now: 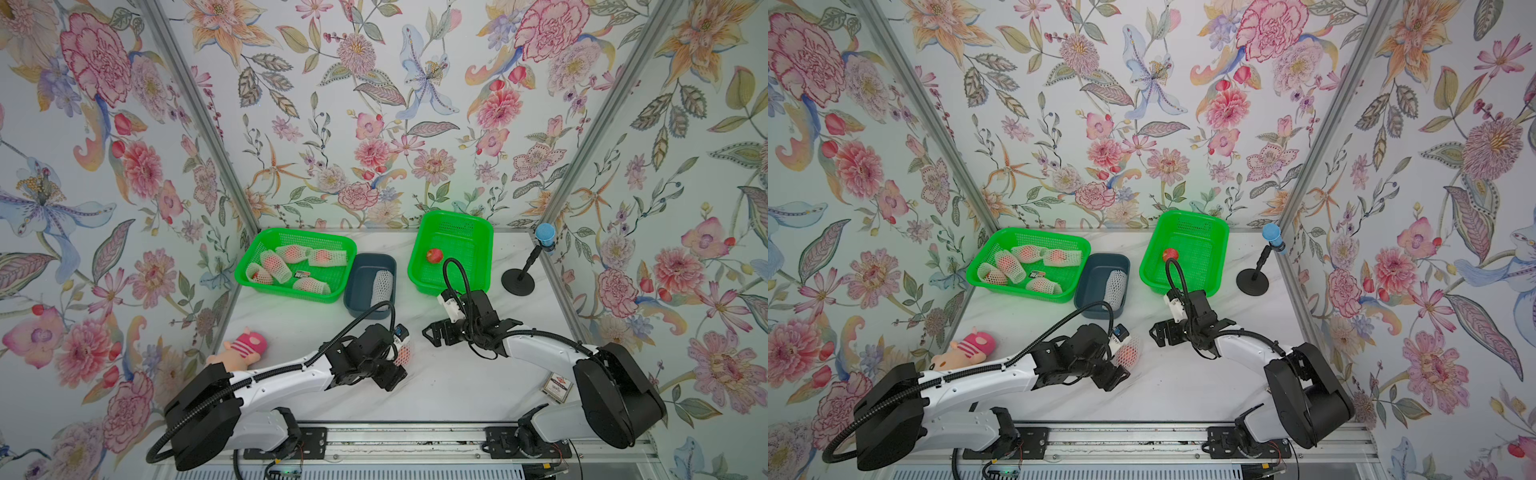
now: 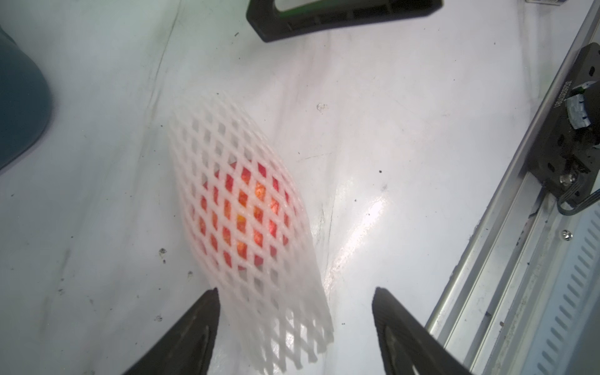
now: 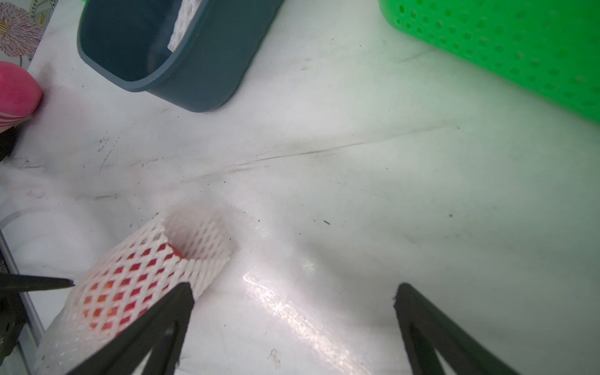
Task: Remove foam nets from apples
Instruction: Remove the foam net from the apple.
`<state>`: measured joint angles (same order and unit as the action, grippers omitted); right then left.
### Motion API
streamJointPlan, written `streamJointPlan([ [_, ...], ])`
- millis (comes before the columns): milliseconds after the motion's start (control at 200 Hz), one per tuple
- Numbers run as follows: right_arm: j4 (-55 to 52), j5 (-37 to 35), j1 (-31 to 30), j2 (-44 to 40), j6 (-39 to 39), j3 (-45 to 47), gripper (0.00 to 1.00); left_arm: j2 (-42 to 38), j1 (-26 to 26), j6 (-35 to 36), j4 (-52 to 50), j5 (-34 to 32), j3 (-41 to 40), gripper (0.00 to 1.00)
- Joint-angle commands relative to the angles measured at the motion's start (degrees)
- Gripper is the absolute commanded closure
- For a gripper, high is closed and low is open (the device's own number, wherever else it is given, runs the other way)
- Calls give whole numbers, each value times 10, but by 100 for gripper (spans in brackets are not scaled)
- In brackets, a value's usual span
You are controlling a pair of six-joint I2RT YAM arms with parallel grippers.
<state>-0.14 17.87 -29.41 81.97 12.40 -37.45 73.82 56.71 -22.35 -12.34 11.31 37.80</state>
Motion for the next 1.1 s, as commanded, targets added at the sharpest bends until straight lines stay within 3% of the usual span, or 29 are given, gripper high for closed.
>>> streamJointPlan([
  [0, 17, 25, 2, 11, -20, -18, 0, 10, 6, -25, 22, -28, -15, 39],
  [315, 41, 73, 2, 18, -35, -24, 4, 77, 5, -22, 29, -110, -23, 84],
  [410, 39, 80, 4, 29, -36, -35, 10, 84, 5, -24, 28, -141, -22, 93],
  [581, 41, 124, 6, 60, -42, -60, 33, 85, 5, -26, 28, -180, -24, 97],
  [746, 50, 183, 5, 107, -46, -89, 49, 90, 5, -23, 23, -216, -24, 98],
  [1096, 21, 228, -12, 199, -76, -162, 57, 104, 5, -20, 27, -231, -19, 99],
])
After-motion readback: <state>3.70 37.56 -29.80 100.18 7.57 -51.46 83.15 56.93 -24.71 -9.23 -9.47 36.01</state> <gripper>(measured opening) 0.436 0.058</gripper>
